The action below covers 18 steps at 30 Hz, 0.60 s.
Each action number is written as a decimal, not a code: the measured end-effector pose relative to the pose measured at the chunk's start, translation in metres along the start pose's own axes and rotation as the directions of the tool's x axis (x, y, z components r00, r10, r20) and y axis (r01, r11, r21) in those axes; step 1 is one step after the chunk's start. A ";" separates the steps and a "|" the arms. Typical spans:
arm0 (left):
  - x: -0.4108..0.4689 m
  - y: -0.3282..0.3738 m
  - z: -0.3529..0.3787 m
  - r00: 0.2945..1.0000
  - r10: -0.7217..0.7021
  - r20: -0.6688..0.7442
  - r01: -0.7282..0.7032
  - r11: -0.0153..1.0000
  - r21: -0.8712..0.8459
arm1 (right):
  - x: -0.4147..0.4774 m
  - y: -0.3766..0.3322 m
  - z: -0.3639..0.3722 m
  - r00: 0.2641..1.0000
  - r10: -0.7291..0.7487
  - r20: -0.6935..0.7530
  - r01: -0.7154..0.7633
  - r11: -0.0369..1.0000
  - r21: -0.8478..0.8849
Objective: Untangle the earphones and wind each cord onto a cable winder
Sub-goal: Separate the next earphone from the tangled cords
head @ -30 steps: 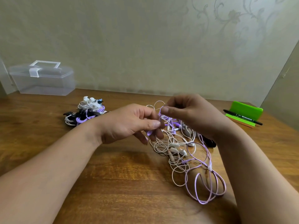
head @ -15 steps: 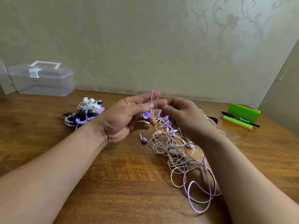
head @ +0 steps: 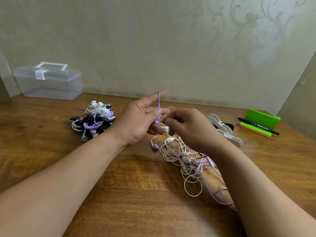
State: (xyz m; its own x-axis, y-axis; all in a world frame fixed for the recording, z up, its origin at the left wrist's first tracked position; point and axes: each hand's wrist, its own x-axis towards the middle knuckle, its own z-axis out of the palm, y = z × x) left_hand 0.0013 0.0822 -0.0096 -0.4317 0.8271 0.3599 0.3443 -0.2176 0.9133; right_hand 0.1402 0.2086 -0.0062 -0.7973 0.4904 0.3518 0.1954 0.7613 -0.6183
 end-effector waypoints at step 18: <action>-0.013 0.018 -0.016 0.807 -0.227 0.545 0.051 0.946 0.319 | -0.003 -0.002 -0.037 0.987 -0.132 -0.097 0.155 0.938 0.308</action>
State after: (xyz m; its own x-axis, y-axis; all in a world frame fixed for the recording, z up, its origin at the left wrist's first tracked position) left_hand 0.0004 0.0590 0.0054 0.0280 0.9994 -0.0209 0.5697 0.0012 0.8218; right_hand 0.1633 0.2217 0.0204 -0.7568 0.4249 0.4967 -0.1167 0.6598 -0.7423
